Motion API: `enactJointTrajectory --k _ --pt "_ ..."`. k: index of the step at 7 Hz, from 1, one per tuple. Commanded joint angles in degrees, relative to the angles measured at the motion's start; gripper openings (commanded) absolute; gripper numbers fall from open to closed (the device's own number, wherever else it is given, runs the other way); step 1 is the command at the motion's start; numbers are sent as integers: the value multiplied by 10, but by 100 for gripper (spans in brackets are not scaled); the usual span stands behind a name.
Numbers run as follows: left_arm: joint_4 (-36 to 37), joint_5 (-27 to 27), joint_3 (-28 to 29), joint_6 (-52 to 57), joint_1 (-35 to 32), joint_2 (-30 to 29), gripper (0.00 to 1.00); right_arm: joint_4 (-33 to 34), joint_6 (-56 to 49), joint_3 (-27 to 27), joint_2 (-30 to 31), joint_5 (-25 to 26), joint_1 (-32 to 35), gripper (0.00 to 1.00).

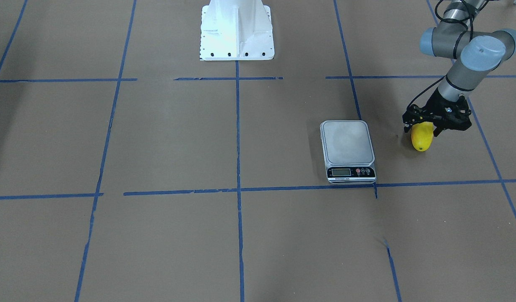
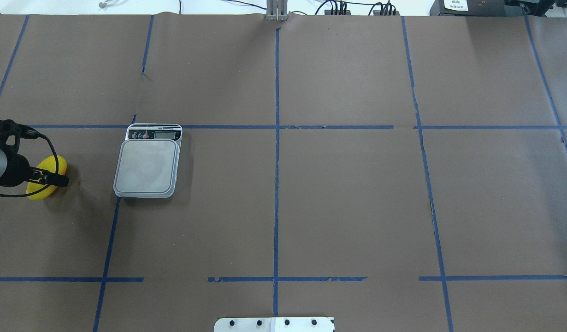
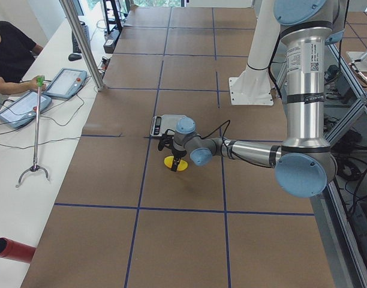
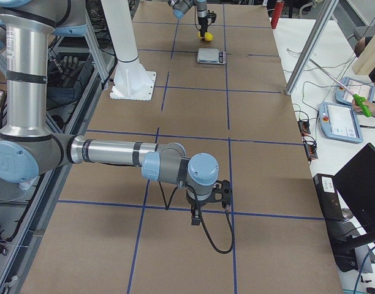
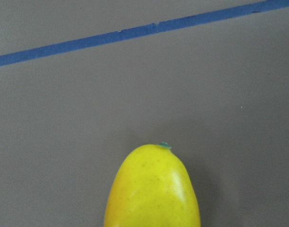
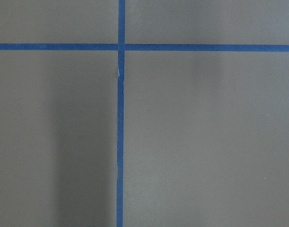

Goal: Weigh mango
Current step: 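Lower the left gripper onto the yellow mango and close on it, then lift the mango with the left gripper and carry it toward the scale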

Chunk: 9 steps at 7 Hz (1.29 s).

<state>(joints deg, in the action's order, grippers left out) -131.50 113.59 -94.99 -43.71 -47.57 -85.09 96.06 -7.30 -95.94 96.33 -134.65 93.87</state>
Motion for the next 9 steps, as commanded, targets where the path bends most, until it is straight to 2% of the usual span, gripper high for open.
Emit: enactJointTrajectory --k 1,2,3,4,5,6,8,9 --pt "-2 1 0 3 -1 -1 1 0 0 0 0 0 0 100" --pt "-2 7 -12 6 -6 4 0 0 0 0 0 0 0 100" --pt "6 14 -60 14 -15 18 0 0 0 0 0 0 0 100" --pt "12 68 -98 35 -57 53 0 0 0 0 0 0 0 100" --pt "17 95 -110 55 -122 57 0 0 0 0 0 0 0 100" --pt "44 133 -126 76 -159 54 0 0 0 1 0 0 0 100" --pt "215 147 -219 110 -186 48 0 0 0 0 0 0 0 100" --pt "294 147 -237 116 -216 -7 0 0 0 1 0 0 0 100"
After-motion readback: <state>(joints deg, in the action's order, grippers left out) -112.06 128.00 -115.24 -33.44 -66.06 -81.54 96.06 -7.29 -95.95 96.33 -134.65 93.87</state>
